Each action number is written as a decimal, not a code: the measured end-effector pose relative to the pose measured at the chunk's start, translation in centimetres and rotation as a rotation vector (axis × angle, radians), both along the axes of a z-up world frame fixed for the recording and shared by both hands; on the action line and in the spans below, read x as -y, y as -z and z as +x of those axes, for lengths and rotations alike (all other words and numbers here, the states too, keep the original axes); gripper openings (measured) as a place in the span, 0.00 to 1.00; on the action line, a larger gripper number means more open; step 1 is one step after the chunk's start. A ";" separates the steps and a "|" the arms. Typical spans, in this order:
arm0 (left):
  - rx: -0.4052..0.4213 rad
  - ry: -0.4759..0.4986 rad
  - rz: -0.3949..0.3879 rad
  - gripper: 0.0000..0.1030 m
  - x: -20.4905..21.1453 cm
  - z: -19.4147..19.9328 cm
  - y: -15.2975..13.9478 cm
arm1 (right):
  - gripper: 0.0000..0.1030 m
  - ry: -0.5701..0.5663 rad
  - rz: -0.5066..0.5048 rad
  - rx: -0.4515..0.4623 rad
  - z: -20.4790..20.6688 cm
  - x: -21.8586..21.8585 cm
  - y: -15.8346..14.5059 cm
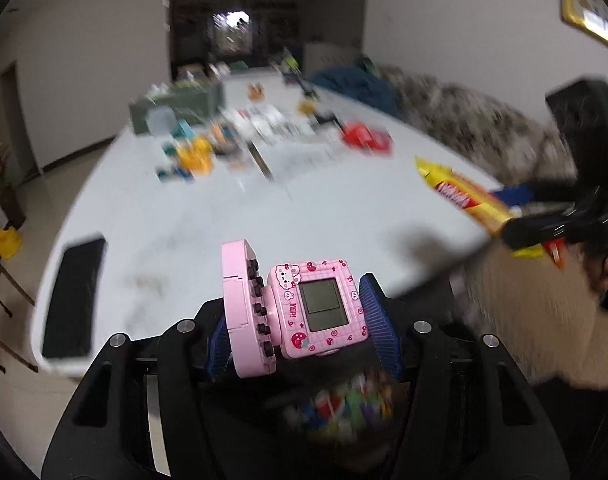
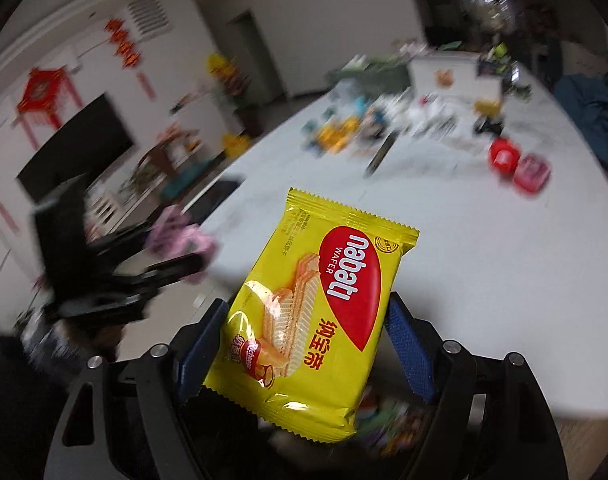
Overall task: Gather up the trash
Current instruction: 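Lower the pink toy phone and wafer bag into the cardboard box and release, then grasp the red toy with the left tool while the right grasps the pink Snow White phone, then drop the red toy and pink phone into the cardboard box, return to table, then grasp the clear plastic cup with the left tool while the right grasps the black plastic bag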
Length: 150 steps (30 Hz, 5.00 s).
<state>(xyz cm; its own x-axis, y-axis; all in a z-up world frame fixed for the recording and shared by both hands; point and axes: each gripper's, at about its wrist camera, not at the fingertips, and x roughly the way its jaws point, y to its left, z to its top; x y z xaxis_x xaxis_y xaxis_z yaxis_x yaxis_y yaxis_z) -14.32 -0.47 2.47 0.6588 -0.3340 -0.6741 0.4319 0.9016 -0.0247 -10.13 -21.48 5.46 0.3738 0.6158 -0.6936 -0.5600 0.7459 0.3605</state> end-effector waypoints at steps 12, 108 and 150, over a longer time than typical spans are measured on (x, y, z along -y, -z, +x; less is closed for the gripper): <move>-0.357 0.089 0.263 0.84 3.5 1.5 16.6 | 0.83 -0.024 -0.215 -0.346 -0.8 -1.7 18.6; -0.153 0.147 0.215 0.85 3.7 -3.8 12.4 | 0.72 0.001 -0.095 -0.096 -3.9 -1.7 11.5; -0.105 -0.301 -0.099 0.88 0.9 23.5 2.0 | 0.24 0.078 -0.299 0.045 31.4 2.1 6.0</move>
<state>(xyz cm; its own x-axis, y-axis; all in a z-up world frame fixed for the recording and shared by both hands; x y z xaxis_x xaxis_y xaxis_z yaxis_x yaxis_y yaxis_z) 9.16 -1.39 0.52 0.6665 -0.2018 -0.7177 0.1366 0.9794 -0.1485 21.27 -23.58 -0.59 0.4461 0.3556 -0.8213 -0.5076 0.8563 0.0950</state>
